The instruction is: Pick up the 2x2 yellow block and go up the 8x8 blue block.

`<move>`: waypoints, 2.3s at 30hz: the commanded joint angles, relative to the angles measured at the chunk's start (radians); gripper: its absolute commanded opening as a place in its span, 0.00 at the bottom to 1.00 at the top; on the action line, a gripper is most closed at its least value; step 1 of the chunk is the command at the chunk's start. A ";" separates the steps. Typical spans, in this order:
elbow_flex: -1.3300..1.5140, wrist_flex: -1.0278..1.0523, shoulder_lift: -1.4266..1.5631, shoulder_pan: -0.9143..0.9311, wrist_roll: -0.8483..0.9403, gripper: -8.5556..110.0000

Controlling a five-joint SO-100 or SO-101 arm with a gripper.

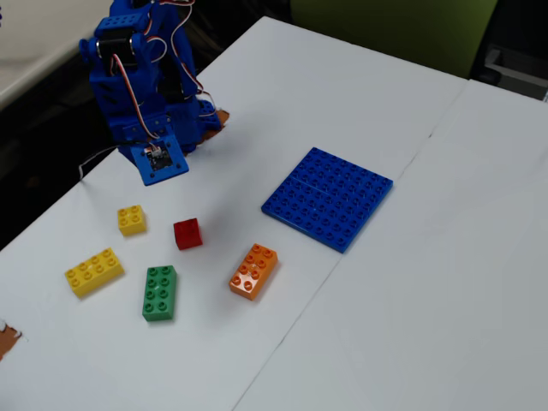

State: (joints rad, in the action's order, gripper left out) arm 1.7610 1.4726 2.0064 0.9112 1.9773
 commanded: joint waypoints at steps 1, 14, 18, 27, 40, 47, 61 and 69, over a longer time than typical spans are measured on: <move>-0.058 -0.026 -0.014 0.043 -0.015 0.12; 0.055 -0.299 -0.049 0.267 0.199 0.12; 0.074 -0.313 -0.078 0.288 0.212 0.13; 0.143 -0.336 -0.083 0.281 0.221 0.16; 0.233 -0.397 -0.098 0.290 0.221 0.20; 0.288 -0.479 -0.104 0.299 0.224 0.23; 0.302 -0.558 -0.192 0.385 0.348 0.25; 0.339 -0.606 -0.210 0.379 0.337 0.26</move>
State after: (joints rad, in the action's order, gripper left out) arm 2.0970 0.8836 1.7932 1.3008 2.3178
